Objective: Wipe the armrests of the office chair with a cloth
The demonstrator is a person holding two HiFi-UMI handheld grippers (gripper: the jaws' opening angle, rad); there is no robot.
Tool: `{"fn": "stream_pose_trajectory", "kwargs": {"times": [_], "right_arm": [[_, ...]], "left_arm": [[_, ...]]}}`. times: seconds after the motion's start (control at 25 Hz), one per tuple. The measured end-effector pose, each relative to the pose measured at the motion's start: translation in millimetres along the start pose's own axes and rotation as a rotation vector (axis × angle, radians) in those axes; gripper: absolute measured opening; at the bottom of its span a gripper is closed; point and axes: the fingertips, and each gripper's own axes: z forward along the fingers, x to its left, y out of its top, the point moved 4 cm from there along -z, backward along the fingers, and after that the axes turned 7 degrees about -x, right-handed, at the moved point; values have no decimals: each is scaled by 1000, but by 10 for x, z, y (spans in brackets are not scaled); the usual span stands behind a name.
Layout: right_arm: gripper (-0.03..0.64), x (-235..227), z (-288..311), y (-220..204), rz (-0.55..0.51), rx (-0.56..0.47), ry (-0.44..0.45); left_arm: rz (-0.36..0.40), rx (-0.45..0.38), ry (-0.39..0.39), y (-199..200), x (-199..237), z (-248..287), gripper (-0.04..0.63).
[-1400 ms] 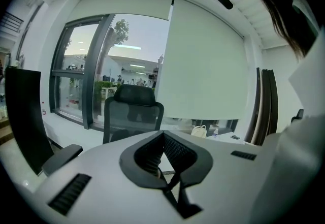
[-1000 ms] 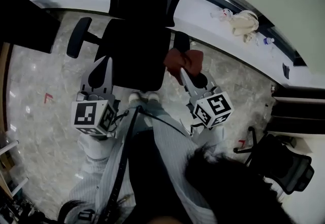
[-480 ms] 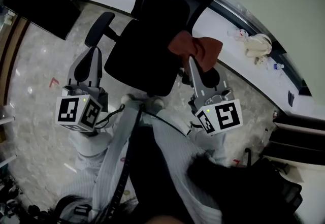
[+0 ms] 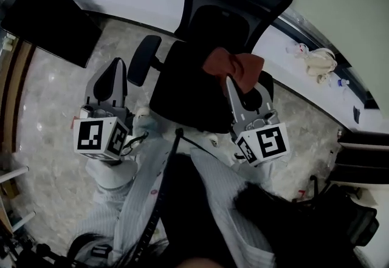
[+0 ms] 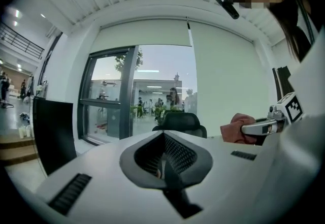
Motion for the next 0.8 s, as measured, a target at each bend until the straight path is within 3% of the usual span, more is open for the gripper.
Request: {"fn": "stream_pose_trajectory", "kwargs": {"times": [0.16,0.44,0.6,0.8], "right_arm": [[34,448,836,-149,9,26,-130],[34,1110,1678,-377,39,99,-299],[34,1314,1937,-810,64,200,-295],[34,1479,2109,-1485,81,348,-244]], "left_arm": [[-17,9,-153,29,869,445,3],[-3,102,-388,-25,1659,948,3],[-27,120,-432,-201,1833,1061,4],[-54,214,-425,-486,1904,1022,4]]}}
